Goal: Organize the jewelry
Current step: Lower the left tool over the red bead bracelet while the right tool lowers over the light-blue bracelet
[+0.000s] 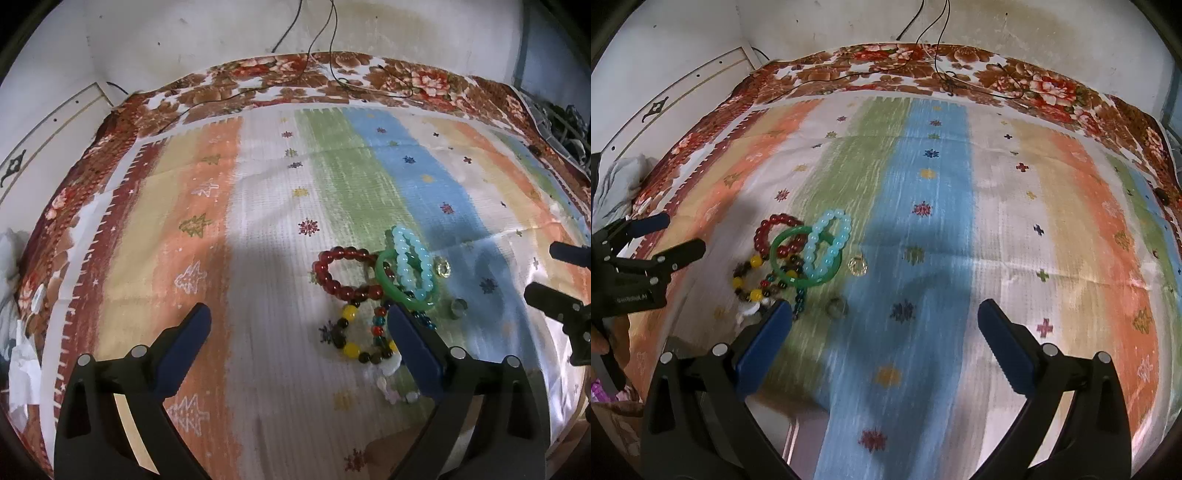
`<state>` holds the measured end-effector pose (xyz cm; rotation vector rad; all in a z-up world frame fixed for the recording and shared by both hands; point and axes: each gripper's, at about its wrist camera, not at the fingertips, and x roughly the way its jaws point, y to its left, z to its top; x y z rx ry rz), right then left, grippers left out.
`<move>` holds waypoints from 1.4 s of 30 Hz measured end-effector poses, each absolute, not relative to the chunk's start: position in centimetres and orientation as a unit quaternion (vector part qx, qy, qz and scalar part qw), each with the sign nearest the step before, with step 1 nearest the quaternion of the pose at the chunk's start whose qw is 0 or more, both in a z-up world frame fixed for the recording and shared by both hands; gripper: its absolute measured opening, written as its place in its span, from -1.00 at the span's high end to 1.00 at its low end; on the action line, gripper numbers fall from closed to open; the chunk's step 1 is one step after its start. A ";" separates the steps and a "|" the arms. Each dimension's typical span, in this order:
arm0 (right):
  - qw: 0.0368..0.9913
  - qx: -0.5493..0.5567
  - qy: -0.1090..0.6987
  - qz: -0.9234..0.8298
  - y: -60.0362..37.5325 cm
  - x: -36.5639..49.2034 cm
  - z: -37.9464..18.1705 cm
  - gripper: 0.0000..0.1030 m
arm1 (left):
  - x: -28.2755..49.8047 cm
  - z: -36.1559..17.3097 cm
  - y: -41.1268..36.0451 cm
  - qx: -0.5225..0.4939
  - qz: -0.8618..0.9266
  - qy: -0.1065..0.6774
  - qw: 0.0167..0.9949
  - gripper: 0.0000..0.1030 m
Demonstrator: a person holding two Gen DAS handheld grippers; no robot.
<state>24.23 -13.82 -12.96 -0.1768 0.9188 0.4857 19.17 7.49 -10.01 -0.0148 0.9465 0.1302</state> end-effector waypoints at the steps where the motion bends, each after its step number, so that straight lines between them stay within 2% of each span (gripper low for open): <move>1: 0.864 -0.083 0.440 0.232 -13.6 24.7 -13.1 -0.92 | 19.5 -10.2 7.5 -0.005 0.062 0.457 0.887 -0.82; 22: 0.826 -0.041 0.501 0.255 -10.0 31.6 -15.9 -0.92 | 24.9 -13.9 9.0 -0.031 0.037 0.510 0.859 -0.73; 28: 0.812 -0.028 0.522 0.261 -8.7 33.3 -16.7 -0.92 | 25.6 -15.4 10.8 -0.105 0.020 0.540 0.835 -0.62; 32: 0.801 -0.033 0.541 0.254 -8.0 34.2 -18.1 -0.73 | 26.0 -16.0 10.3 -0.079 0.021 0.544 0.835 -0.60; 39: 0.798 -0.027 0.550 0.246 -8.1 35.2 -19.7 -0.66 | 26.8 -16.6 10.2 -0.049 0.025 0.545 0.836 -0.59; 42: 0.801 -0.036 0.547 0.242 -7.6 35.4 -19.7 -0.64 | 26.9 -16.8 9.9 -0.030 0.020 0.545 0.838 -0.49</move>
